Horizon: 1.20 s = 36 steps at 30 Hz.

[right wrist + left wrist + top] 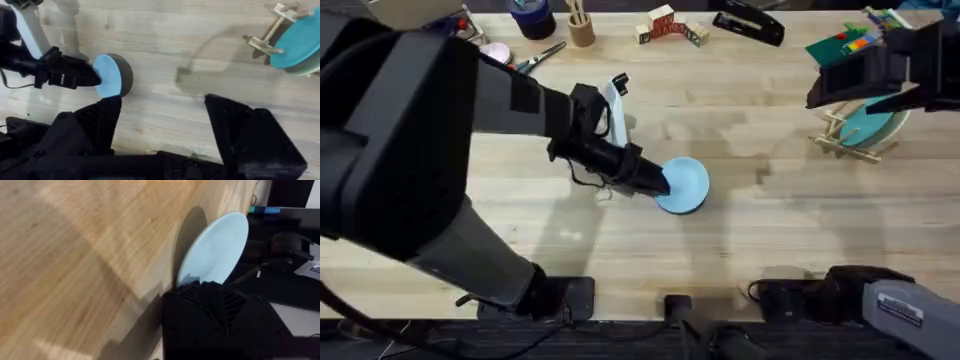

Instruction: Pick up the plates from the table one by one and place each into a slot on the dish rack.

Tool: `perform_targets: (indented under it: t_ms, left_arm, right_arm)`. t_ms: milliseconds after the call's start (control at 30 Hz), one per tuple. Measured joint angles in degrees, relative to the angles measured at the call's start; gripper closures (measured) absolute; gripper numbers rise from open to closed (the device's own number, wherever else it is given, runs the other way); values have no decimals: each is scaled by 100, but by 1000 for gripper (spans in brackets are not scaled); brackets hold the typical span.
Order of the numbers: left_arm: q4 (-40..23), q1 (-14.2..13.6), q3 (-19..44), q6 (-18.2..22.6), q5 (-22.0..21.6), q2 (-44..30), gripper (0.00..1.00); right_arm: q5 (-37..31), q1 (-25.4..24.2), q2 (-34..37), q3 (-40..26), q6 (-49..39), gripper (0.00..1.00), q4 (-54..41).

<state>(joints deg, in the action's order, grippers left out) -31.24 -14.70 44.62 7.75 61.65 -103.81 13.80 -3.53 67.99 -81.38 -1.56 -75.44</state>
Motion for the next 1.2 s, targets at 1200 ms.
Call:
perform_targets:
  t_ms: [1200]
  left_arm:
    - [0, 0, 0, -2, 0, 0, 960]
  right_arm:
    - [1946, 832, 0, 2763, 359, 6, 2200]
